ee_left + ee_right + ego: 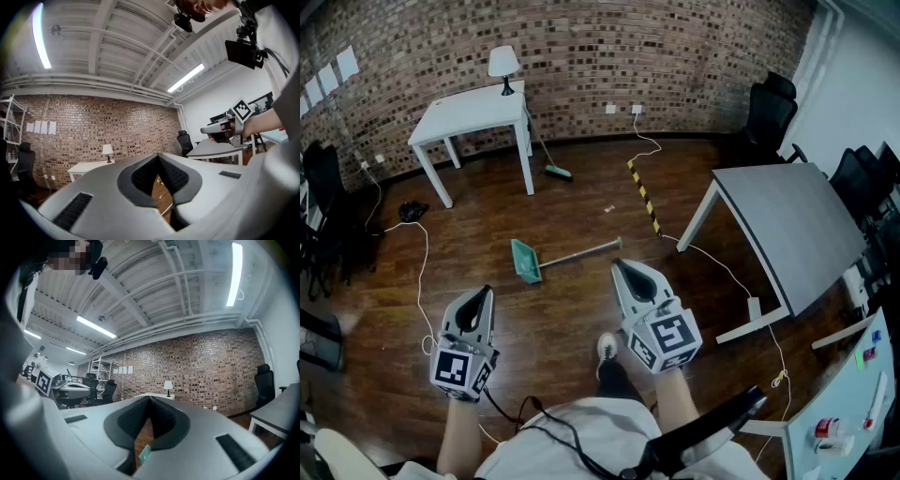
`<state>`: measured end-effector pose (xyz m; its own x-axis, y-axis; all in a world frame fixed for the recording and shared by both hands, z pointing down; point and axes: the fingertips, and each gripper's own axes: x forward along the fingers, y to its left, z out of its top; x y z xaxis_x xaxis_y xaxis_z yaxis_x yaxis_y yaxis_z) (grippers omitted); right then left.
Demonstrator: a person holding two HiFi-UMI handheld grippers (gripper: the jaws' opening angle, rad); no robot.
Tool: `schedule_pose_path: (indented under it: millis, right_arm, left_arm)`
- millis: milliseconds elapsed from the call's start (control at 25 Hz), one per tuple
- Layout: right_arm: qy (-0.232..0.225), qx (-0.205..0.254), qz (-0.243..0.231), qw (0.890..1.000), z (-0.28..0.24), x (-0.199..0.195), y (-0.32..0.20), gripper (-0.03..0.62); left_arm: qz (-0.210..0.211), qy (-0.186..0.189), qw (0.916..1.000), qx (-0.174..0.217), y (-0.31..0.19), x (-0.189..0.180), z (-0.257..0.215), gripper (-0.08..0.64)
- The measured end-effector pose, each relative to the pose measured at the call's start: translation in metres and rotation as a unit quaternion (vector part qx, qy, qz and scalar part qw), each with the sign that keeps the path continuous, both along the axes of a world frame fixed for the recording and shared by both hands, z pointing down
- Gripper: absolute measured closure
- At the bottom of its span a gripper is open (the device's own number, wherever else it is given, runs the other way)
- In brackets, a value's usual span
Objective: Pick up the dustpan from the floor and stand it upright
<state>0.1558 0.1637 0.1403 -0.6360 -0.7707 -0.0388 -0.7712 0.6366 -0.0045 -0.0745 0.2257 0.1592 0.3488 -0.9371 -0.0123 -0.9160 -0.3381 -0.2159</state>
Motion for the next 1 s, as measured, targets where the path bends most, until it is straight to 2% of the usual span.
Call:
schedule_pose_path:
  millis: [240,480,640,840,1000]
  right_arm:
    - [-0.003,0.003,-0.002,1.000,0.019,0.014,-0.101,0.606]
    - [-0.024,-0.006,0.048,0.999,0.009,0.055,-0.256,0.606]
    - [-0.049,-0.023,0.050,0.997,-0.004,0.076,-0.346,0.606]
    - [-0.045,-0.018,0.037,0.998,-0.010,0.058,-0.401,0.606]
    - [-0.049,-0.043,0.053,0.996,0.003,0.045,-0.420,0.606]
  left_arm:
    - [-0.009,-0.005,0.9999,-0.013,-0.101,0.009,0.016,0.548]
    - [-0.022,-0.006,0.9997,-0.013,-0.244,0.023,0.006,0.548]
    - [-0.046,0.006,0.9989,-0.004,-0.322,0.024,-0.010,0.548]
    - [-0.064,0.002,0.9979,-0.011,-0.366,0.005,-0.011,0.548]
    - [-0.073,0.037,0.9957,-0.043,-0.382,-0.021,0.002,0.548]
